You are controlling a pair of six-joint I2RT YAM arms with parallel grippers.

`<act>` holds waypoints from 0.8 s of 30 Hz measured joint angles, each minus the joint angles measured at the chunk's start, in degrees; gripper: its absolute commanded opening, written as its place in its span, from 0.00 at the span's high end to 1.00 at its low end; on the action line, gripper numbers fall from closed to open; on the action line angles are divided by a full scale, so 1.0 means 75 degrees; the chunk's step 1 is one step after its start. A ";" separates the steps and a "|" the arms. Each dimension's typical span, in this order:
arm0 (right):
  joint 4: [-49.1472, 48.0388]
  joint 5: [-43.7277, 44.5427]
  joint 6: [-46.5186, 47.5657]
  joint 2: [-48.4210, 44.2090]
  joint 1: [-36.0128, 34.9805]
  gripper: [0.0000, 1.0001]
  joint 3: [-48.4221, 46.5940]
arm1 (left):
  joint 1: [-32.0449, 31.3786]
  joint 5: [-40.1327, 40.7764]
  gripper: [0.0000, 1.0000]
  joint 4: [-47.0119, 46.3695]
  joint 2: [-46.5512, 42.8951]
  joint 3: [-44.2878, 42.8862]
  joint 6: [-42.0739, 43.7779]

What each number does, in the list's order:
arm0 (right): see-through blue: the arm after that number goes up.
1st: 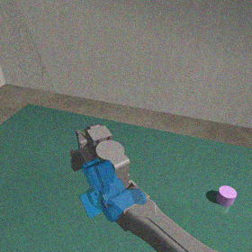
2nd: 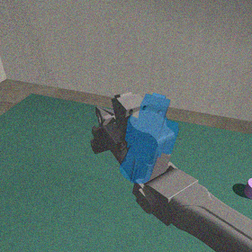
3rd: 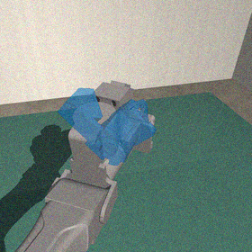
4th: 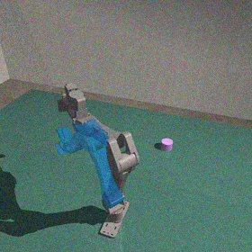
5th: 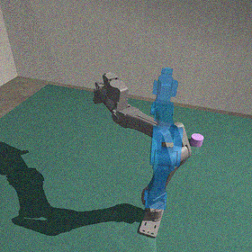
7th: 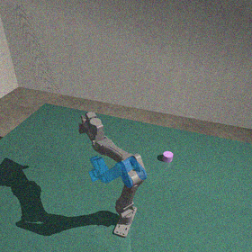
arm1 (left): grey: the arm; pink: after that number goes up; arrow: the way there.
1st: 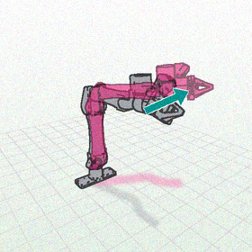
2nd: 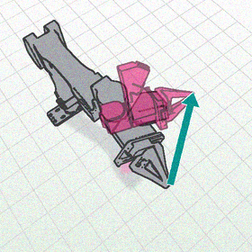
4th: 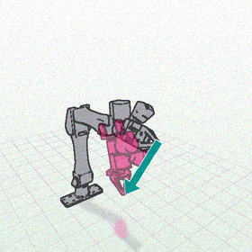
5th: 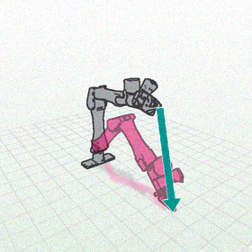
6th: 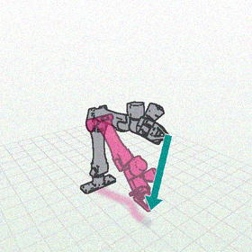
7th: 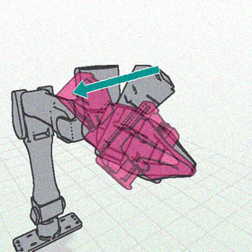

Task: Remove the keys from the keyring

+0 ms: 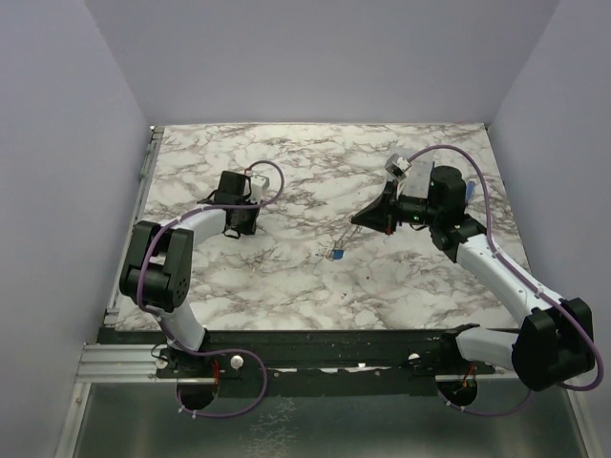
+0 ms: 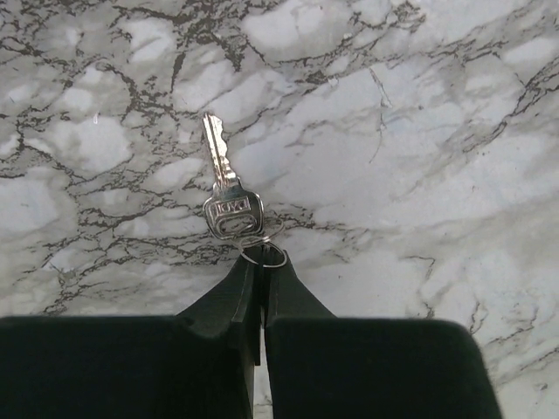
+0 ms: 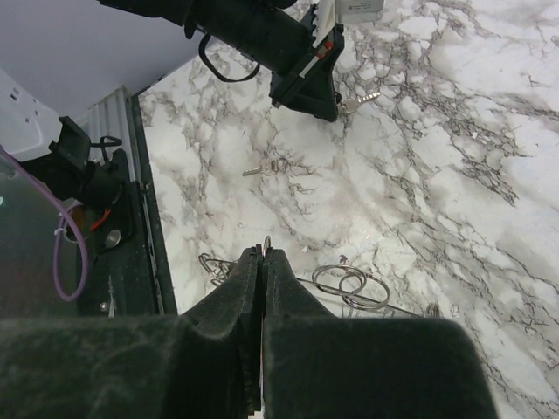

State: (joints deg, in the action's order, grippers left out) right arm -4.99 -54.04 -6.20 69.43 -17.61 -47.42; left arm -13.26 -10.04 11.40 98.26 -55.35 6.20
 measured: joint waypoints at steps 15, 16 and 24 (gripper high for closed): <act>-0.0012 0.0009 -0.0038 0.0000 0.0000 1.00 0.0096 | -0.0015 0.0219 0.90 0.2361 -0.1434 0.0589 0.1594; -0.0020 0.0017 -0.0055 0.0000 0.0000 1.00 0.0119 | -0.0017 0.0233 0.87 0.2530 -0.1527 0.0673 0.1719; -0.0163 0.0111 -0.0221 0.0044 0.0000 0.99 0.0254 | -0.0035 0.0277 0.42 0.3354 -0.1632 0.0860 0.2267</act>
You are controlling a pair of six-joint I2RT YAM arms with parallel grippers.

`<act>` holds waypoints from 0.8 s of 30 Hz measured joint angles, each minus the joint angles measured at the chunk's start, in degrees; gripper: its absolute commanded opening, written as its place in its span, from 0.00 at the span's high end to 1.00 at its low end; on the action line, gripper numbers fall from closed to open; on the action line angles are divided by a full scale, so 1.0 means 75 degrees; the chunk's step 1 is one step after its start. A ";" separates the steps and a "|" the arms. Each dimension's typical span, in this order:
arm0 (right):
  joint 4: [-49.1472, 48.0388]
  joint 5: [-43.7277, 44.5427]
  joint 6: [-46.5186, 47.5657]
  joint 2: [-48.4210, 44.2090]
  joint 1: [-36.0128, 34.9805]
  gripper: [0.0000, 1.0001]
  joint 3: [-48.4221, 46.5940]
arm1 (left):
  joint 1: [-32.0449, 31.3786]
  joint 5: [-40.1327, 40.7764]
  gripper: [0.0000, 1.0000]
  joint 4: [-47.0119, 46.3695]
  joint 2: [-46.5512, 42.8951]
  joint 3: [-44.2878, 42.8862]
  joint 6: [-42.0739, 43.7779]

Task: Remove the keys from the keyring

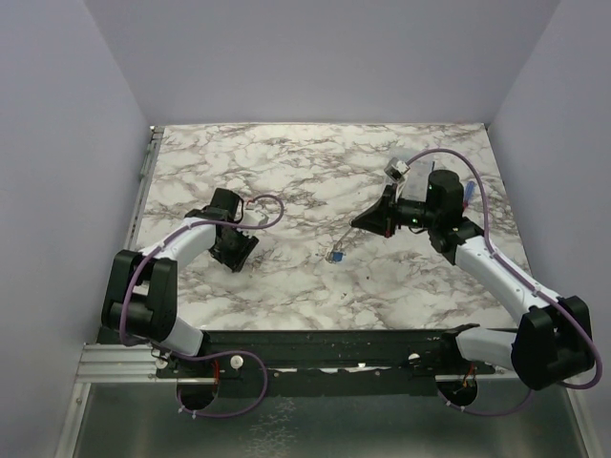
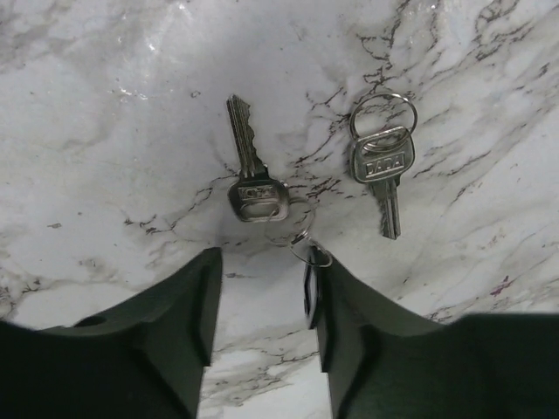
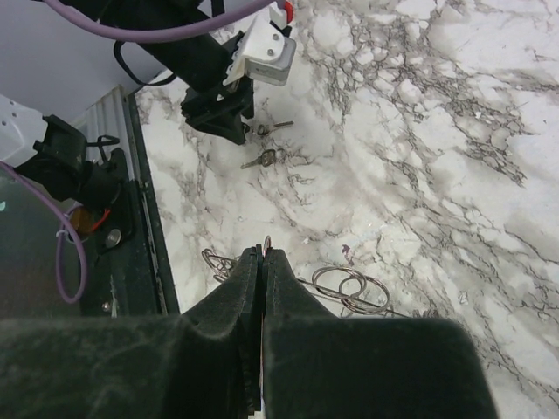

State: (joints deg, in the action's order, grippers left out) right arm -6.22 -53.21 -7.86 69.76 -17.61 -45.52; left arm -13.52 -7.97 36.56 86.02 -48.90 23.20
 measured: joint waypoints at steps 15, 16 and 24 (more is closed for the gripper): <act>0.1926 0.0460 0.0778 -0.0702 0.0000 0.99 0.0565 | 0.0000 -0.0329 0.05 0.0294 -0.0819 -0.0854 -0.0090; 0.2069 0.0481 0.0860 -0.0772 0.0000 0.99 0.0624 | 0.0000 -0.0350 0.04 0.0303 -0.0825 -0.0854 -0.0131; 0.2200 0.0627 0.0845 -0.0886 0.0000 0.99 0.0994 | 0.0000 -0.0440 0.02 0.0277 -0.0921 -0.0851 -0.0373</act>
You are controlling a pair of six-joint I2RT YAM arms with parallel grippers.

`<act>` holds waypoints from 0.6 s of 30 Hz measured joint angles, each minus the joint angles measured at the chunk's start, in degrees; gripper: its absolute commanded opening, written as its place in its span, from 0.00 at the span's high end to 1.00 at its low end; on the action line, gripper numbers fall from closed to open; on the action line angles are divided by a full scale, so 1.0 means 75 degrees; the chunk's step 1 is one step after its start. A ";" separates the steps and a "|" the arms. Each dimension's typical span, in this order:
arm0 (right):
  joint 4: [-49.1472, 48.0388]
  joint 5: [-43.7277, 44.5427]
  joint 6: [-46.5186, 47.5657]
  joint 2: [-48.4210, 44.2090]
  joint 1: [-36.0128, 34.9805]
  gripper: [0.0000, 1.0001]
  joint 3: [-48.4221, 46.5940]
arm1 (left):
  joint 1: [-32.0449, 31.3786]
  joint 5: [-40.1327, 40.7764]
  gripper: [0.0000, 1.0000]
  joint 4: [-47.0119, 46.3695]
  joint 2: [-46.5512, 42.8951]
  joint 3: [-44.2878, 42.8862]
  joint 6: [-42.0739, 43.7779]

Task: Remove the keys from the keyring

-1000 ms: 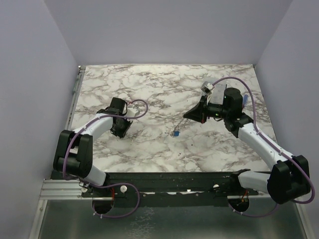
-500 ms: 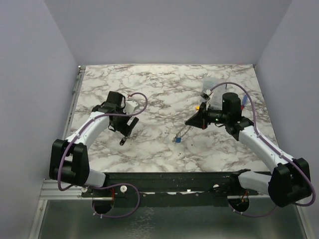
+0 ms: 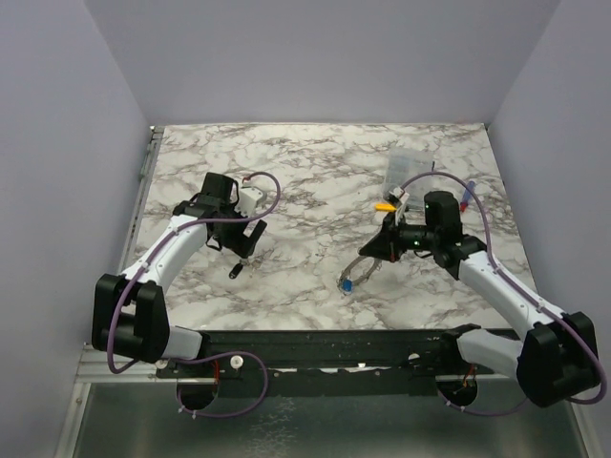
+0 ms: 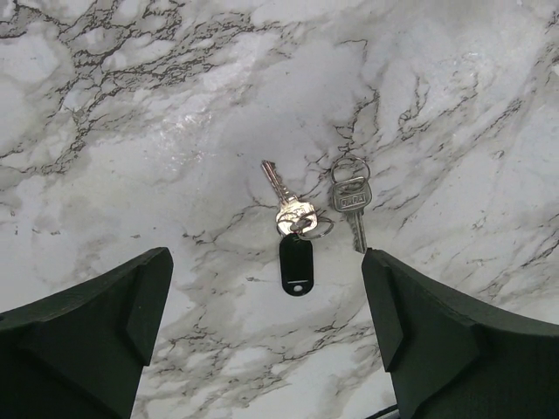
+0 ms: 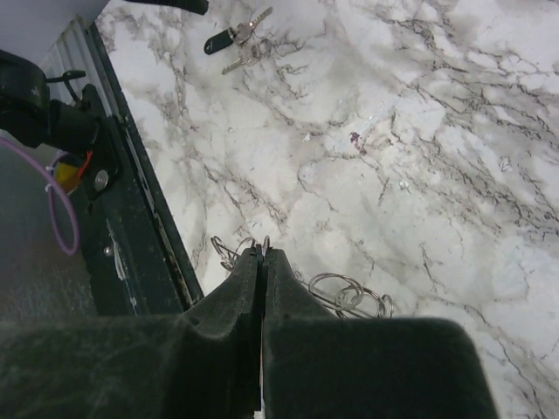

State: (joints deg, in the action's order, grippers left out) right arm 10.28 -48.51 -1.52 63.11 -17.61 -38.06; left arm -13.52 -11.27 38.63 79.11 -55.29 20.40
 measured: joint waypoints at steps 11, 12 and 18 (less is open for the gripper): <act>-0.1891 0.0321 -0.0857 0.2159 0.0003 0.99 -0.0154 | 0.0000 -0.0181 0.01 -0.0207 -0.0064 0.0003 -0.0382; -0.1999 0.0356 -0.0889 0.2317 0.0003 0.99 -0.0166 | 0.0000 -0.0189 0.01 -0.0233 -0.0064 0.0003 -0.0425; -0.2556 0.0463 -0.1072 0.3098 0.0003 0.99 -0.0548 | 0.0000 -0.0338 0.01 -0.0460 -0.0236 0.0017 -0.0667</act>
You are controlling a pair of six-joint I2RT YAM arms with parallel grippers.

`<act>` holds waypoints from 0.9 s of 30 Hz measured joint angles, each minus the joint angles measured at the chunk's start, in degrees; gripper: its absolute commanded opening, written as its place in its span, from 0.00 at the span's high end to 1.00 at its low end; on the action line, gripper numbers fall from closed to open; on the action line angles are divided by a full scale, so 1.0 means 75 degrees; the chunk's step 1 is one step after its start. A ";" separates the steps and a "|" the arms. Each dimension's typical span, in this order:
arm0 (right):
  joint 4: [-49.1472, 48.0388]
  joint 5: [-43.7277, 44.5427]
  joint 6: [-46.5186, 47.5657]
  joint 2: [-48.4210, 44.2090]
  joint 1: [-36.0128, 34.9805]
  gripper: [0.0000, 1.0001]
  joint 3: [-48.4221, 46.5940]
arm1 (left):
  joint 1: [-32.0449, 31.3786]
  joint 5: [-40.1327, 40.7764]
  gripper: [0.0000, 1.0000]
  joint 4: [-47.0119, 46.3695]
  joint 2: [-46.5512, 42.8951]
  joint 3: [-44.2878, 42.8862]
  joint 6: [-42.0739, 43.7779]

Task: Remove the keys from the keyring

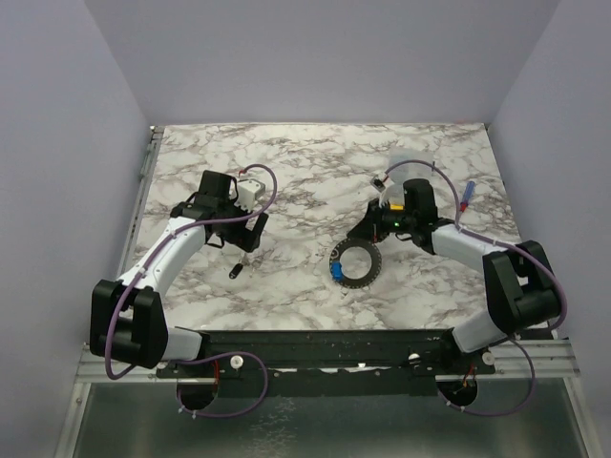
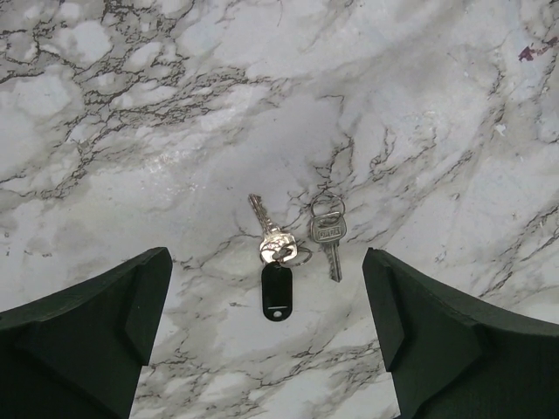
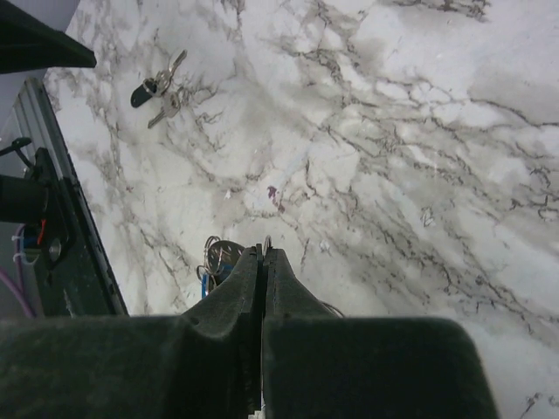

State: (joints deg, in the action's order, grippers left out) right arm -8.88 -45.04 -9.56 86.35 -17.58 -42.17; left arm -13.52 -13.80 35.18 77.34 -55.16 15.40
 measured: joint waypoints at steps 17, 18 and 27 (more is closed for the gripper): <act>-0.0358 0.0108 -0.0166 0.1807 0.0000 0.27 -0.1207 | 0.0003 -0.0289 0.01 -0.0338 -0.0367 0.0119 -0.0595; -0.0291 0.0143 -0.0131 0.1719 0.0000 0.21 -0.1268 | 0.0009 -0.0335 0.01 -0.0323 -0.0364 0.0108 -0.0638; 0.0921 0.0644 0.0603 -0.0510 0.0102 0.00 -0.1387 | 0.0487 -0.0761 0.01 -0.0114 0.0006 -0.1218 -0.1102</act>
State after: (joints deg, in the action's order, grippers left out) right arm -1.98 -40.21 -5.04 82.52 -16.82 -52.58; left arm -9.87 -19.51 34.33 77.38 -64.29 7.14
